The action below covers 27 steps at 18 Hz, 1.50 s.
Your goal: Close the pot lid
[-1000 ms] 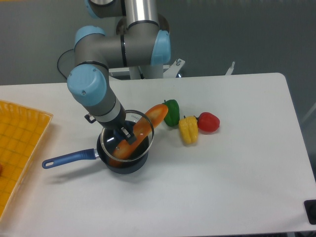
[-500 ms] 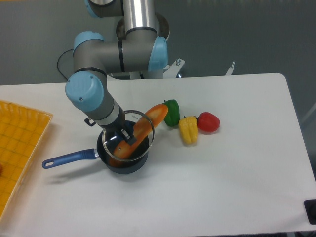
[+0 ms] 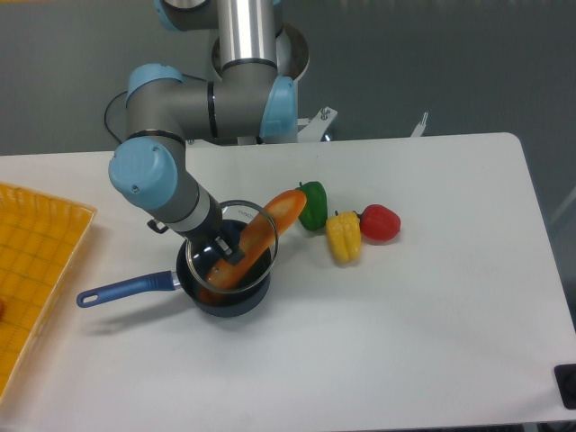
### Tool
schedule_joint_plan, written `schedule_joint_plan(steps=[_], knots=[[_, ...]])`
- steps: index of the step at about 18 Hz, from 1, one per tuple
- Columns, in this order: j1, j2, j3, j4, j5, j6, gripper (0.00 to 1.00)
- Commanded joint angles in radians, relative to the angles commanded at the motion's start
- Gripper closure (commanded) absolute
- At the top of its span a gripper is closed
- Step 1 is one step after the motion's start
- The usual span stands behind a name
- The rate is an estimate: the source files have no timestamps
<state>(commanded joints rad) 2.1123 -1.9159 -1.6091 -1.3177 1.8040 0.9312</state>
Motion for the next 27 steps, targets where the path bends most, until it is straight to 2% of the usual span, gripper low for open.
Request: schedule_joint_plan(steps=[16, 23, 27], knots=[[-0.009, -0.032, 0.012, 0.003, 0.0, -0.035, 0.47], [-0.011, -0.043, 0.014, 0.003, 0.0, -0.048, 0.43], [-0.014, -0.045, 0.015, 0.005, 0.0, -0.064, 0.25]])
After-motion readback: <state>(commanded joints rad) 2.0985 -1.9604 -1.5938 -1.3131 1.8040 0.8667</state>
